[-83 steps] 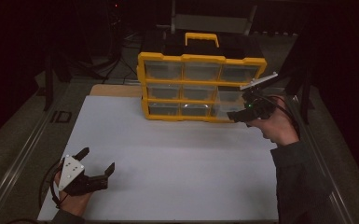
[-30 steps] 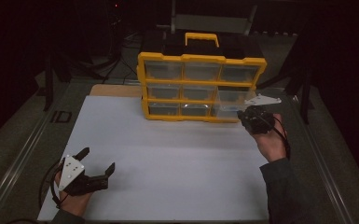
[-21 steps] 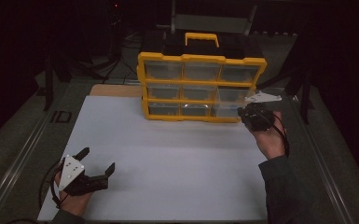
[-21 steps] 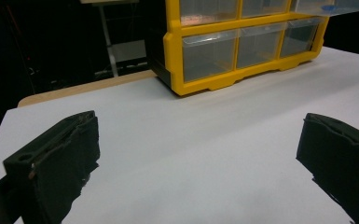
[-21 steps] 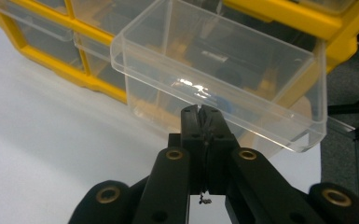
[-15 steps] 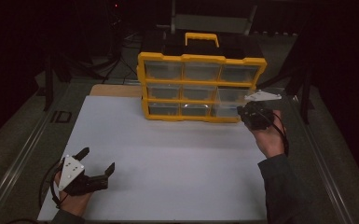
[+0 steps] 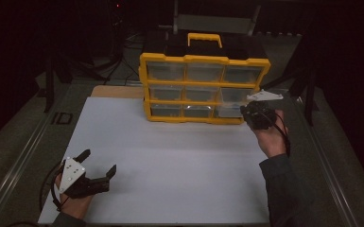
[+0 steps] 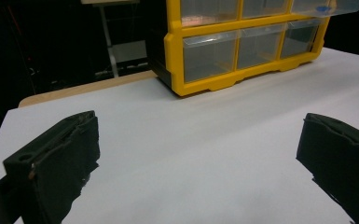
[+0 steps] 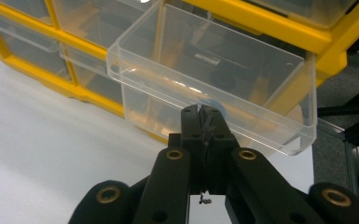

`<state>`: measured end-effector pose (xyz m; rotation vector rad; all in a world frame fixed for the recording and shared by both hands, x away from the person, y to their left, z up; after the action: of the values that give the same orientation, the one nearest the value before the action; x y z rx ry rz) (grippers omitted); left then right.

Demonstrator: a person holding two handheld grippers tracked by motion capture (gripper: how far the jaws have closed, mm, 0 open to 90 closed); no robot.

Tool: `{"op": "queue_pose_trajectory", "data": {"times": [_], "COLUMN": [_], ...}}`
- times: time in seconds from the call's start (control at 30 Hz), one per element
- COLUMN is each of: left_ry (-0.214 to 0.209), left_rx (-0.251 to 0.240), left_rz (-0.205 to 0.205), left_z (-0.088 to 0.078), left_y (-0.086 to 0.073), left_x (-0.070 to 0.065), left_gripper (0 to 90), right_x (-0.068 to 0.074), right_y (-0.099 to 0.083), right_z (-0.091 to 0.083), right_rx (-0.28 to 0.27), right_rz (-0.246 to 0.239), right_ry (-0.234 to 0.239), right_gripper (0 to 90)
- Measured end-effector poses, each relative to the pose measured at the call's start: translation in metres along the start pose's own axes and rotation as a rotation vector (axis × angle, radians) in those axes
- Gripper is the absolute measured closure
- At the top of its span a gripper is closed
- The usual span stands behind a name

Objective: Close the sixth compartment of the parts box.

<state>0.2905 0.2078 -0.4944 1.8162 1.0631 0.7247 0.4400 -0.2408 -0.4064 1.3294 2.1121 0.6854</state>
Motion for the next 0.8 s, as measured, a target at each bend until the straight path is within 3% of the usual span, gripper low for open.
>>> {"op": "queue_pose_trajectory", "data": {"times": [0.8], "left_ry": [0.002], "left_rx": [0.005], "left_rz": [-0.002], "left_z": [0.002], "left_y": [0.0], "left_x": [0.0], "left_gripper": [0.0], "right_x": [-0.004], "right_y": [0.003], "right_z": [0.018], "right_rx": [0.021], "right_rz": [0.032], "right_ry": [0.003], "right_gripper": [89.1]}}
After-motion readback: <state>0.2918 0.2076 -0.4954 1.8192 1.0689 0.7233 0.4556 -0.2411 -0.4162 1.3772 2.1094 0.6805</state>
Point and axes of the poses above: each handheld gripper's, and its own axes: z roughly forward along the jaws, y roughly out of its top, x roughly to its left, the point moved 8 cm from there along z, roughly forward along the jaws, and after that the axes turned 10 degrees about x, right-handed, at the moved point
